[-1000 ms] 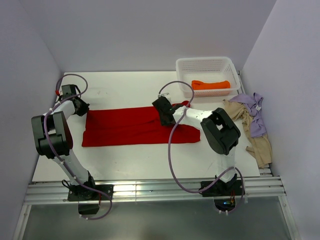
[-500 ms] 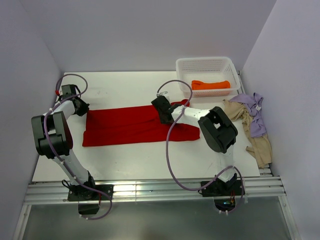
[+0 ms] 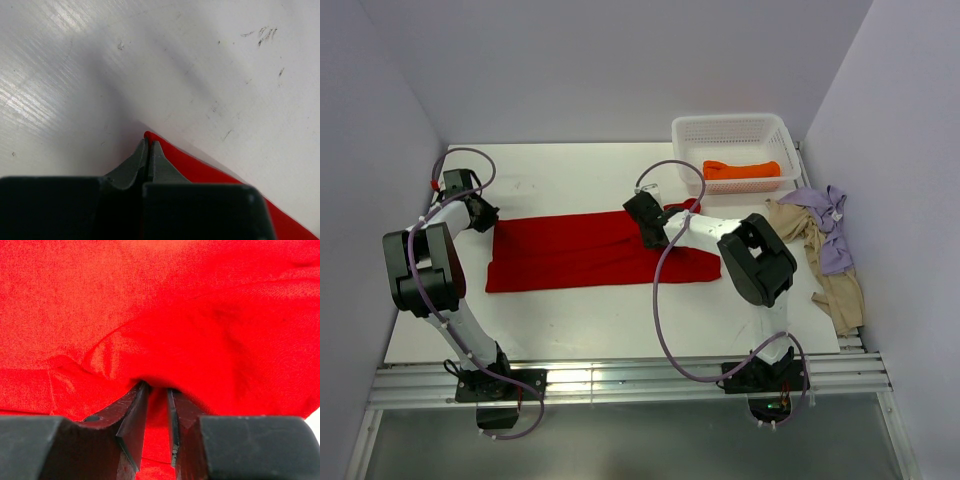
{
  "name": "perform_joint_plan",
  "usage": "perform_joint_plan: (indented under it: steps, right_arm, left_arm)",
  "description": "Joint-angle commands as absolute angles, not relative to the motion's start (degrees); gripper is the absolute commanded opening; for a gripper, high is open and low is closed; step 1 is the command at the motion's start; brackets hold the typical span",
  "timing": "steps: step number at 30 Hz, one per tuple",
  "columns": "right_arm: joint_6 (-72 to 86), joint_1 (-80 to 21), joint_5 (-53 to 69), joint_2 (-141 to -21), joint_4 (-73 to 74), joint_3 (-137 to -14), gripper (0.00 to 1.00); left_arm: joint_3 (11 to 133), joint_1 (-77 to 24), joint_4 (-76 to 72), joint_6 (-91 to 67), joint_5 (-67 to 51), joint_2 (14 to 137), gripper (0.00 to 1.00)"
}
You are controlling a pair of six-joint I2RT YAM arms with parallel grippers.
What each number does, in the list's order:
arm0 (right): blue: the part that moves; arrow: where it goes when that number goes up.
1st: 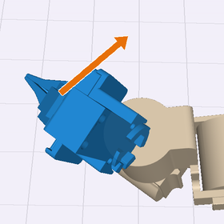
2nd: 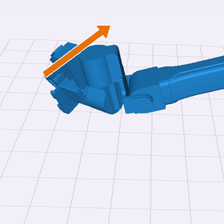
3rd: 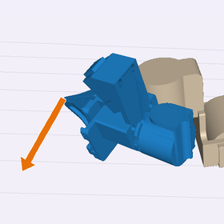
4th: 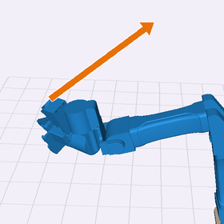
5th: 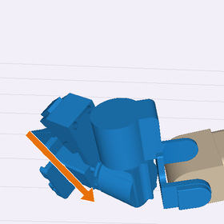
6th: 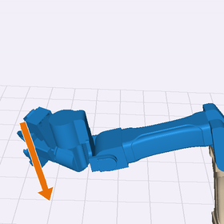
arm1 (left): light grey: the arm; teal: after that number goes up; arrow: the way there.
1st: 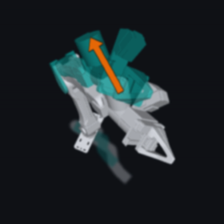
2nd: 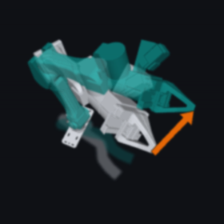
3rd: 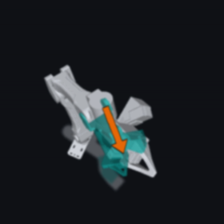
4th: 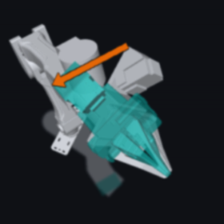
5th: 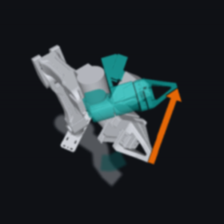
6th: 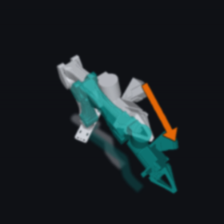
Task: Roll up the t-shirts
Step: Fold the tshirt
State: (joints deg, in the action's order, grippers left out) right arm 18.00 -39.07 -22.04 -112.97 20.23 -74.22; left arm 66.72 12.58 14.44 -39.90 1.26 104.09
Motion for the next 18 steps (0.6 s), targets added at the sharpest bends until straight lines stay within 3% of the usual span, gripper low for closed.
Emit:
perform_joint_plan:
  steps: [1,7,9,10,12,15,18]
  right_arm:
    - [17.2,-39.0,-24.3,-110.3,19.5,-74.9,0.28]
    - [17.4,-38.9,-25.3,-110.7,18.5,-76.1,0.25]
    - [17.2,-38.9,-25.3,-110.7,18.0,-76.6,0.14]
    - [17.1,-38.9,-25.5,-110.9,18.6,-77.1,0.03]
    - [16.8,-38.9,-26.0,-111.4,19.4,-78.3,0.02]
    - [16.6,-38.9,-26.5,-111.1,20.2,-78.6,0.1]
    - [16.3,-38.9,-25.5,-110.4,20.4,-78.3,0.05]
  left_arm:
    - [66.9,12.7,13.0,-39.6,0.8,103.4,0.0]
    - [67.1,12.7,13.1,-39.5,0.8,103.2,0.0]
    - [67.1,12.7,13.1,-39.5,0.9,103.0,0.0]
    - [67.1,12.7,13.2,-39.5,0.9,103.0,0.0]
    - [67.2,12.7,13.2,-39.4,0.7,103.1,0.0]
    - [67.4,12.7,13.4,-39.3,0.8,103.2,0.0]
    - [67.6,12.7,13.4,-39.3,0.7,103.3,0.0]
